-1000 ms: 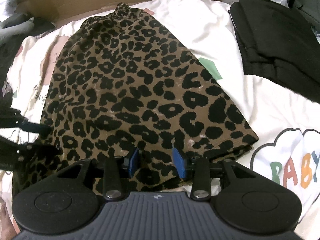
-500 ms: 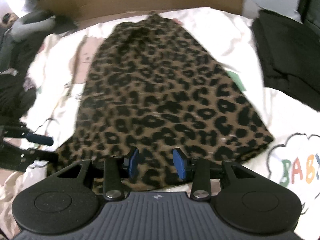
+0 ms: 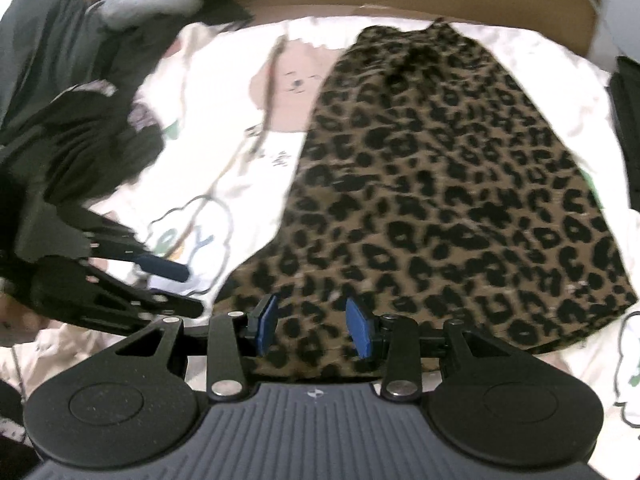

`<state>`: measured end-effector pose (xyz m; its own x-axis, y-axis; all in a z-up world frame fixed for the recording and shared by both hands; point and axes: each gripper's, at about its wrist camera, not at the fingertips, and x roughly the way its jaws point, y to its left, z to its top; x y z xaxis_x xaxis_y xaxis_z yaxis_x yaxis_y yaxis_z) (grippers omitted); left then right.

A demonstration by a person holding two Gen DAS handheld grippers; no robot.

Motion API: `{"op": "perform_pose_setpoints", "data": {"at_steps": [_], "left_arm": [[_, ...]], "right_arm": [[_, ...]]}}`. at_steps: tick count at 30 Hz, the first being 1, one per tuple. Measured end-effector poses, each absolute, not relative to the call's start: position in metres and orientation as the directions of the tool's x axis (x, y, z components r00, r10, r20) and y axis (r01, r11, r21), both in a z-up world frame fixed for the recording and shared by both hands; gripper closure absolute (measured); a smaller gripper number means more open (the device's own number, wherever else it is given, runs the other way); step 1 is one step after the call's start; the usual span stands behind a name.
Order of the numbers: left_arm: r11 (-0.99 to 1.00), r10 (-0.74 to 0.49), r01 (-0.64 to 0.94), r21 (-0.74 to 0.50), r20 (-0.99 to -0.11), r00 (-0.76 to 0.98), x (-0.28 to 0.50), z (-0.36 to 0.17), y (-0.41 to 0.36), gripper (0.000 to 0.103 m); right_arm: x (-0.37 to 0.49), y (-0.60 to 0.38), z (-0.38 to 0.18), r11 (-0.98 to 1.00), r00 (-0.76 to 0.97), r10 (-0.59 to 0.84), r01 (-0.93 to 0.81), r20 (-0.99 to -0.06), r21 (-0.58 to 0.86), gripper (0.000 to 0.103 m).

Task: Fold clothes
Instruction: 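Smooth the leopard-print garment flat with the right tool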

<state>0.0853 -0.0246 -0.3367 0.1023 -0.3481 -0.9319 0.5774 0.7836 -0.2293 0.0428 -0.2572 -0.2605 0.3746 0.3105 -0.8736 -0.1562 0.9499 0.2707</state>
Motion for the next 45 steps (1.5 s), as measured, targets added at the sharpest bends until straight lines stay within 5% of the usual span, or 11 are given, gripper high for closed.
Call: {"op": "perform_pose_setpoints", "data": {"at_steps": [12,15,17,32,39,45], "left_arm": [[0.71,-0.408,0.672,-0.21,-0.901,0.149,0.07,-0.347,-0.041,0.061],[0.71,-0.429,0.67,-0.216,-0.888,0.168,0.073,-0.345,-0.039,0.069],[0.69,-0.463,0.677,-0.256,-0.875,0.141,0.074,-0.342,-0.036,0.092],[0.715,-0.443,0.655,-0.244,-0.883,0.154,0.081,-0.33,-0.011,0.103],[0.703,-0.447,0.658,-0.268,-0.887,0.116,0.076,-0.329,-0.01,0.1],[0.699,-0.425,0.676,-0.235,-0.896,0.128,0.076,-0.319,-0.019,0.084]], "right_arm": [[0.037,-0.269,-0.272,0.94,0.347,0.342,-0.123,-0.873,0.319,0.058],[0.042,-0.291,-0.274,0.949,0.374,0.31,-0.064,-0.874,0.309,0.058],[0.045,-0.305,-0.277,0.954,0.387,0.283,-0.025,-0.877,0.297,0.058],[0.044,-0.326,-0.303,0.965,0.347,0.245,-0.001,-0.905,0.261,0.058],[0.043,-0.319,-0.303,0.962,0.337,0.262,-0.018,-0.904,0.272,0.058],[0.042,-0.318,-0.301,0.962,0.338,0.264,-0.021,-0.903,0.273,0.058]]}}
